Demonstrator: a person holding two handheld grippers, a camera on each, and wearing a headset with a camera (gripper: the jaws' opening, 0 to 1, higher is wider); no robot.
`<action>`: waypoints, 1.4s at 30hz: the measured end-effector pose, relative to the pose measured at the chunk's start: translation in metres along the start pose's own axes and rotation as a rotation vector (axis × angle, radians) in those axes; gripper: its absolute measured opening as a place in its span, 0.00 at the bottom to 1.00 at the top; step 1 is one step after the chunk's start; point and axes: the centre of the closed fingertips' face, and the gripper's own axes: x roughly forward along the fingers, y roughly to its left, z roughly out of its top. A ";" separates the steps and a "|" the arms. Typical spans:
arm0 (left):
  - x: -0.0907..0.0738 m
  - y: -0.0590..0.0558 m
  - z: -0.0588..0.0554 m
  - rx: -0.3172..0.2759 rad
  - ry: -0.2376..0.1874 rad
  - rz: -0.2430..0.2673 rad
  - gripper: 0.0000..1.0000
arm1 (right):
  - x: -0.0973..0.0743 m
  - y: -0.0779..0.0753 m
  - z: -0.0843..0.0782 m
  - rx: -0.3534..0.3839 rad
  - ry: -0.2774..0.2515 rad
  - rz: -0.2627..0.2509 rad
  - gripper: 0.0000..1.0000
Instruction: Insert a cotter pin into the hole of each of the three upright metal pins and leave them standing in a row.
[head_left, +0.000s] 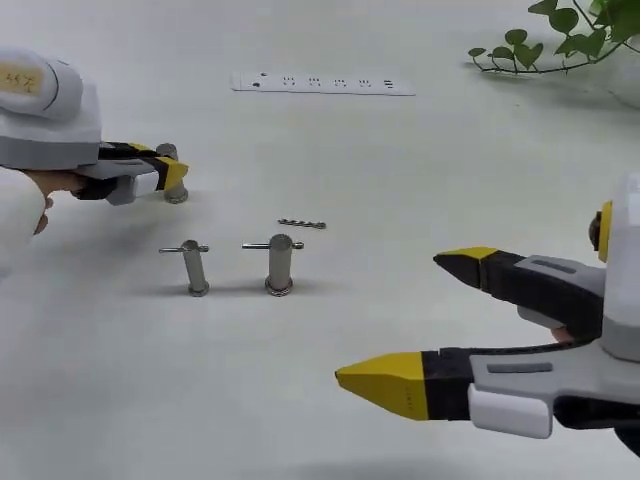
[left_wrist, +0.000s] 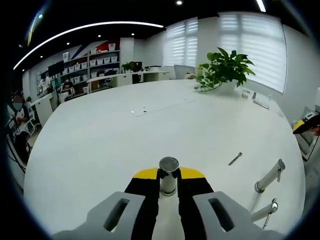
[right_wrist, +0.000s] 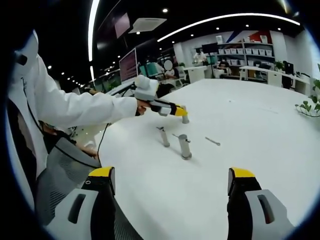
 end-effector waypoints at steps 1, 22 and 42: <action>0.000 0.000 0.000 0.000 0.003 0.002 0.09 | 0.000 0.000 0.000 -0.001 -0.001 0.000 0.92; -0.063 -0.032 0.053 0.036 -0.125 -0.108 0.09 | -0.005 0.004 0.005 -0.005 -0.035 0.005 0.91; -0.098 -0.122 0.065 0.162 -0.147 -0.298 0.09 | -0.007 0.007 0.009 -0.004 -0.062 0.006 0.91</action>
